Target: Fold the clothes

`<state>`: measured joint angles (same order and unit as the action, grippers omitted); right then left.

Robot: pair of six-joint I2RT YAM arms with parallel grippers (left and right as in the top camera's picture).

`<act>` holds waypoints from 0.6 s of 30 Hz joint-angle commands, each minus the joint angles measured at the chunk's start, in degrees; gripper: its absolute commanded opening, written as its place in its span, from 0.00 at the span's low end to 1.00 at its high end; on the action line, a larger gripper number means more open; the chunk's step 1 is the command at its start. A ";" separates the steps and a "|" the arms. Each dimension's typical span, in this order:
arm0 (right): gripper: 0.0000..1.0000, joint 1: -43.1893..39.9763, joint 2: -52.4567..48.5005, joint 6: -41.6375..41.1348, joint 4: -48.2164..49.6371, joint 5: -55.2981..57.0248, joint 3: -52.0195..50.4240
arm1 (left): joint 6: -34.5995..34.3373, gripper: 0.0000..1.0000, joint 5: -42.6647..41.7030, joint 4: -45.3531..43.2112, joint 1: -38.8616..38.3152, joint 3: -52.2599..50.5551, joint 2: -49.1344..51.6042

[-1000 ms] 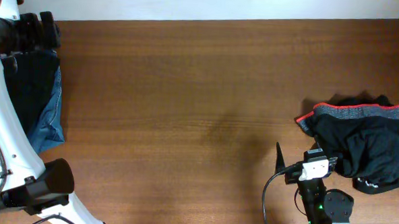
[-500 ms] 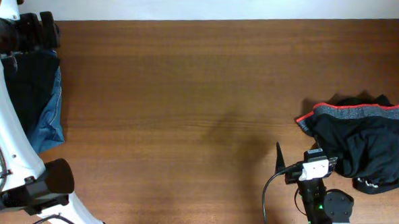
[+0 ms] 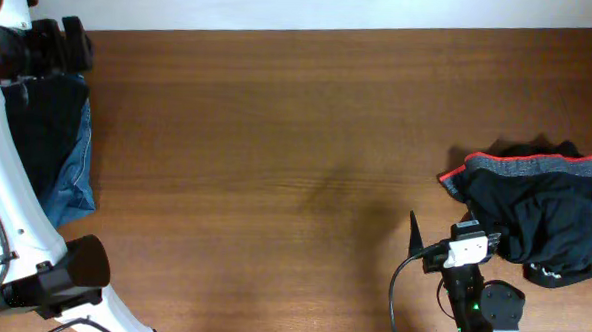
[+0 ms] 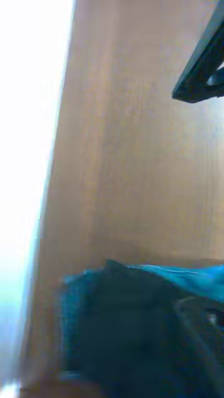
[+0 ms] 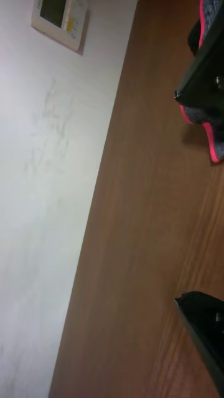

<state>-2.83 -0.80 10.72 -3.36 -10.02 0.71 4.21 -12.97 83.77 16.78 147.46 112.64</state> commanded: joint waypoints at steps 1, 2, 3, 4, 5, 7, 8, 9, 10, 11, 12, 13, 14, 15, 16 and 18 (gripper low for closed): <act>0.99 -0.20 0.59 -0.02 -0.09 0.33 -0.39 | 0.35 0.99 -3.56 -8.33 -3.17 -5.79 -5.77; 0.99 -0.20 0.59 -0.04 -0.09 0.33 -0.39 | 0.35 0.99 -3.58 -12.33 -4.22 -9.75 -8.26; 0.99 -0.20 0.59 -0.02 -0.09 0.33 -0.39 | 0.35 0.99 -3.61 -15.89 -5.05 -13.25 -10.27; 0.99 -0.20 0.59 -0.02 -0.09 0.33 -0.39 | 0.35 0.99 -3.58 -22.01 -6.32 -19.47 -13.75; 0.99 -0.20 0.59 -0.04 -0.09 0.33 -0.39 | 0.35 0.99 -3.58 -28.28 -7.45 -26.16 -17.29; 0.99 -0.20 0.59 -0.02 -0.09 0.33 -0.39 | 0.35 0.99 -3.58 -39.71 -9.31 -39.87 -24.41; 0.99 -0.20 0.59 -0.02 -0.09 0.33 -0.39 | 0.35 0.99 -3.58 -42.91 -9.75 -44.35 -26.80; 0.99 -0.20 0.59 -0.02 -0.09 0.33 -0.39 | 0.35 0.99 -3.58 -45.24 -10.08 -48.24 -28.96; 0.99 -0.20 0.59 -0.04 -0.09 0.33 -0.39 | 0.35 0.99 -3.58 -48.65 -10.58 -55.15 -32.79; 0.98 -0.20 0.59 -0.04 -0.09 0.33 -0.39 | 0.35 0.99 -3.58 -50.27 -10.80 -58.73 -34.73; 0.99 -0.20 0.59 -0.02 -0.09 0.33 -0.39 | 0.33 0.99 -3.61 -52.11 -10.95 -63.06 -37.11; 0.99 -0.20 0.59 -0.02 -0.09 0.33 -0.39 | 0.35 0.99 -3.61 -53.62 -11.06 -66.86 -39.26; 0.99 -0.20 0.59 -0.04 -0.09 0.33 -0.39 | 0.33 0.99 -3.80 -54.95 -11.06 -70.79 -41.59; 0.99 -0.20 0.59 -0.02 -0.09 0.33 -0.39 | 0.33 0.99 -3.80 -55.87 -11.06 -73.59 -43.21; 0.99 -0.20 0.59 -0.04 -0.09 0.33 -0.39 | 0.35 0.99 -3.76 -56.92 -11.06 -77.20 -45.48; 0.99 -0.20 0.59 -0.04 -0.09 0.33 -0.39 | 0.35 0.99 -3.76 -59.91 -11.06 -83.93 -49.86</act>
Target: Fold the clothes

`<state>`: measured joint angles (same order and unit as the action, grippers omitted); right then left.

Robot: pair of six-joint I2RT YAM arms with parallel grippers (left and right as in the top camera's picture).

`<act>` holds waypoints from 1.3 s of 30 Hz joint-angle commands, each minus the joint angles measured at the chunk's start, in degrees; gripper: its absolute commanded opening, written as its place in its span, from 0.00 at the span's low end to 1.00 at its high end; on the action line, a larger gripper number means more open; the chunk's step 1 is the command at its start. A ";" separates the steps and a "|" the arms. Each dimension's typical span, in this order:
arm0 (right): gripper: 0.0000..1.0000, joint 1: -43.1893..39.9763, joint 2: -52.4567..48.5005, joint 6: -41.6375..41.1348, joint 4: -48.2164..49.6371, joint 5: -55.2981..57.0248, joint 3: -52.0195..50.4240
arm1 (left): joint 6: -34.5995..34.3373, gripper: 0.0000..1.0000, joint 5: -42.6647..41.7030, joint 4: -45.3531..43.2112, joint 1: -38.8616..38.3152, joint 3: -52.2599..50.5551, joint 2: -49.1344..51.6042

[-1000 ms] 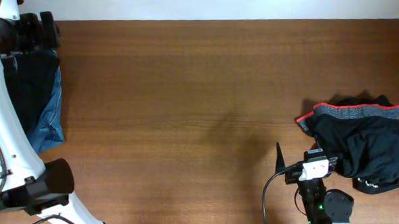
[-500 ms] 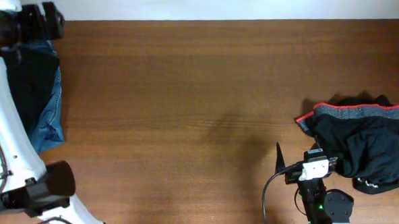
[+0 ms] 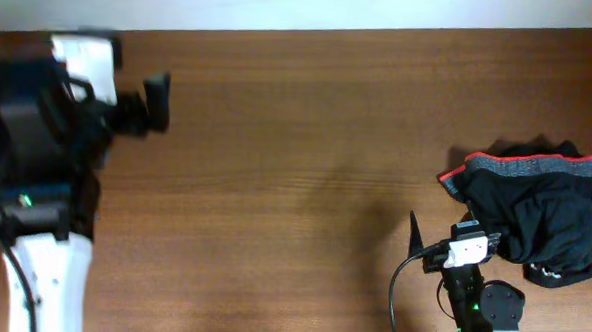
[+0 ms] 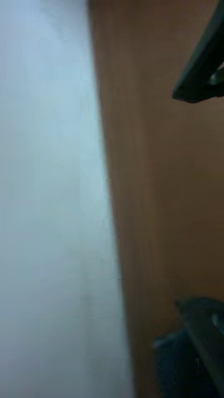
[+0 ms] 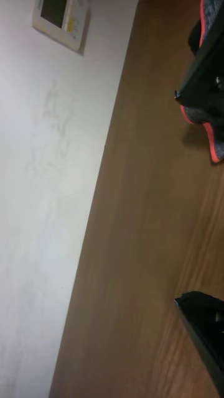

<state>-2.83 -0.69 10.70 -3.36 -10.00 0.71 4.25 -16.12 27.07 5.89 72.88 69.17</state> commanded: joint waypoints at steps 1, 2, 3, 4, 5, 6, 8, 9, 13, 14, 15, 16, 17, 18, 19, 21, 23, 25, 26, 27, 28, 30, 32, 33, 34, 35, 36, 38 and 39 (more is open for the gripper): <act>0.99 -0.20 0.48 -0.02 -0.09 0.31 -0.39 | 0.28 0.99 -0.63 -5.77 -0.17 -13.40 -9.01; 0.99 -0.20 0.48 -0.02 -0.09 0.31 -0.39 | 0.28 0.99 -0.63 -7.61 -0.17 -15.98 -10.64; 0.99 -0.20 0.48 0.00 -0.09 0.31 -0.39 | 0.28 0.99 -0.61 -12.04 -0.17 -21.73 -14.29; 0.99 -0.20 0.48 -0.02 -0.09 0.31 -0.39 | 0.31 0.99 -0.59 -14.58 -0.17 -24.96 -16.33; 0.99 -0.20 0.48 0.00 -0.09 0.31 -0.39 | 0.31 0.99 -0.39 -19.15 -0.17 -30.86 -20.00; 0.99 -0.20 0.48 0.00 -0.09 0.31 -0.39 | 0.28 0.99 -0.39 -23.65 -0.17 -36.44 -23.43; 0.99 -0.20 0.48 -0.02 -0.09 0.31 -0.39 | 0.26 0.99 -0.46 -30.08 -0.17 -45.42 -28.92; 0.99 -0.20 0.48 0.00 -0.09 0.31 -0.39 | 0.26 0.99 -0.46 -31.41 -0.24 -47.69 -30.32; 0.99 -0.20 0.48 0.00 -0.09 0.31 -0.39 | 0.26 0.99 0.07 -38.14 -1.73 -61.09 -40.04; 0.99 -0.20 0.48 0.00 -0.09 0.31 -0.39 | 0.07 0.99 0.98 -38.60 -2.29 -63.17 -42.18; 0.99 -0.20 0.48 -0.02 -0.09 0.31 -0.39 | -0.26 0.99 2.14 -38.75 -2.82 -64.83 -44.06; 0.99 -0.20 0.48 -0.02 -0.09 0.31 -0.39 | -0.44 0.99 3.15 -38.77 -3.32 -66.47 -46.23; 0.99 -0.20 0.48 -0.02 -0.09 0.31 -0.39 | -0.42 0.99 3.91 -38.62 -3.65 -67.58 -47.93; 0.99 -0.20 0.48 -0.02 -0.09 0.31 -0.39 | -0.39 0.99 4.52 -38.62 -3.96 -68.59 -49.59; 0.99 -0.20 0.48 0.00 -0.09 0.31 -0.39 | -0.39 0.99 5.07 -38.60 -4.15 -69.40 -50.99; 0.99 -0.20 0.48 0.00 -0.09 0.31 -0.39 | -0.39 0.99 6.62 -37.68 -4.76 -71.32 -55.25; 0.99 -0.20 0.48 0.00 -0.09 0.31 -0.39 | -0.39 0.99 7.65 -35.15 -5.18 -72.11 -58.93; 0.99 -0.20 0.48 0.00 -0.09 0.31 -0.39 | -0.37 0.99 8.57 -31.89 -5.16 -72.11 -61.22; 0.99 -0.20 0.48 0.00 -0.09 0.31 -0.39 | -0.37 0.99 9.27 -30.49 -5.16 -72.11 -62.16; 0.99 -0.20 0.48 -0.02 -0.09 0.31 -0.39 | -0.37 0.99 10.25 -28.79 -5.16 -72.19 -63.28; 0.99 -0.20 0.48 -0.02 -0.09 0.31 -0.39 | -0.35 0.99 10.78 -27.76 -5.16 -72.32 -63.95; 0.99 -0.20 0.48 -0.02 -0.09 0.31 -0.39 | -0.35 0.99 11.54 -25.09 -5.16 -72.32 -65.72; 0.99 -0.20 0.48 0.00 -0.09 0.31 -0.39 | -0.35 0.99 11.80 -22.56 -5.16 -72.32 -68.43; 0.99 -0.20 0.48 -0.02 -0.09 0.31 -0.39 | -0.35 0.99 12.07 -22.64 -5.16 -72.32 -68.96; 0.99 -0.20 0.48 -0.02 -0.09 0.31 -0.39 | -0.35 0.99 12.92 -22.45 -5.27 -72.32 -68.89; 0.99 -0.20 0.48 -0.02 -0.09 0.31 -0.39 | -0.35 0.99 13.38 -22.29 -5.38 -72.32 -68.87; 0.99 -0.20 0.48 -0.02 -0.09 0.31 -0.39 | -0.35 0.99 13.64 -22.25 -5.40 -72.32 -68.89; 0.99 -0.20 0.48 -0.02 -0.09 0.31 -0.39 | -0.33 0.99 14.10 -22.21 -5.42 -72.32 -68.89; 0.99 -0.20 0.48 -0.02 -0.09 0.31 -0.39 | -0.33 0.99 14.49 -22.14 -5.42 -72.32 -68.89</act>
